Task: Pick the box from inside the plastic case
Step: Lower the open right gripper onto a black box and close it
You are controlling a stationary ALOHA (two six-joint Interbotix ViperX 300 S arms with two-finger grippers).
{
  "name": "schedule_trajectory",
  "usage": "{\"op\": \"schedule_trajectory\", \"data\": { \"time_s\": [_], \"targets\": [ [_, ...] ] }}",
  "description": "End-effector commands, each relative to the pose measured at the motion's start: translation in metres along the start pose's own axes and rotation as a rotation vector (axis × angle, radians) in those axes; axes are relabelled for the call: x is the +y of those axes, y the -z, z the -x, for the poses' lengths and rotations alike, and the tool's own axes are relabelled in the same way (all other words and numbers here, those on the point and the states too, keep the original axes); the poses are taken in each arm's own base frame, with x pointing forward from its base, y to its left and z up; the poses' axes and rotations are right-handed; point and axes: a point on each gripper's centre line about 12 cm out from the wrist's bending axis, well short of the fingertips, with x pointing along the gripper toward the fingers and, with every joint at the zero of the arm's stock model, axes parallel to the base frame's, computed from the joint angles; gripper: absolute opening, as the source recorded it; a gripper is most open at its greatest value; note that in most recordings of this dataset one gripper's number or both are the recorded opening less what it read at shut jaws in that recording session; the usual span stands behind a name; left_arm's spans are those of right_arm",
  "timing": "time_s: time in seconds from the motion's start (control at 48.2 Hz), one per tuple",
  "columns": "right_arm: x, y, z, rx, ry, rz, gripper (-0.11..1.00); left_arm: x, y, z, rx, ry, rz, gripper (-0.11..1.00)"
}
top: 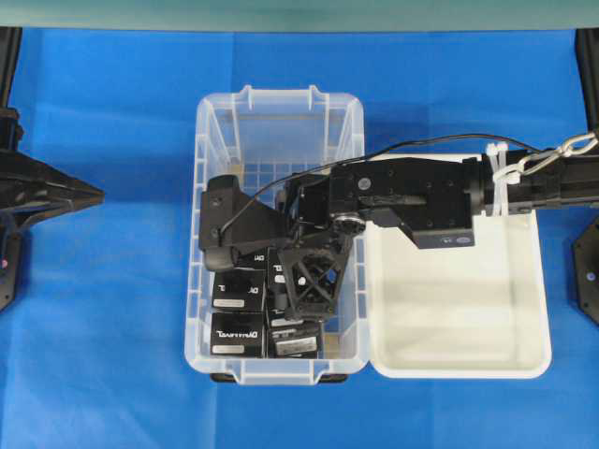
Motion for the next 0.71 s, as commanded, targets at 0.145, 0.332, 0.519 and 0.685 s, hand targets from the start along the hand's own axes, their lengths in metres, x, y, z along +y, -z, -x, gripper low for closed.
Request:
{"op": "schedule_trajectory", "data": {
  "time_s": [0.145, 0.332, 0.519, 0.685],
  "targets": [
    [0.003, 0.003, -0.010, 0.018, -0.004, 0.010, 0.99, 0.000, -0.009, -0.001, -0.022, 0.000, 0.020, -0.05],
    [0.003, 0.003, -0.009, 0.018, 0.000, 0.017, 0.94, 0.000, -0.009, -0.001, -0.022, 0.000, 0.018, -0.05],
    [0.004, -0.002, -0.001, 0.009, 0.000, 0.049, 0.62, 0.000, -0.010, -0.001, -0.023, 0.000, 0.018, -0.05],
    [0.000, -0.012, 0.016, -0.012, 0.013, 0.054, 0.62, 0.000, -0.010, -0.001, -0.023, 0.000, 0.018, -0.05]
  ]
}}
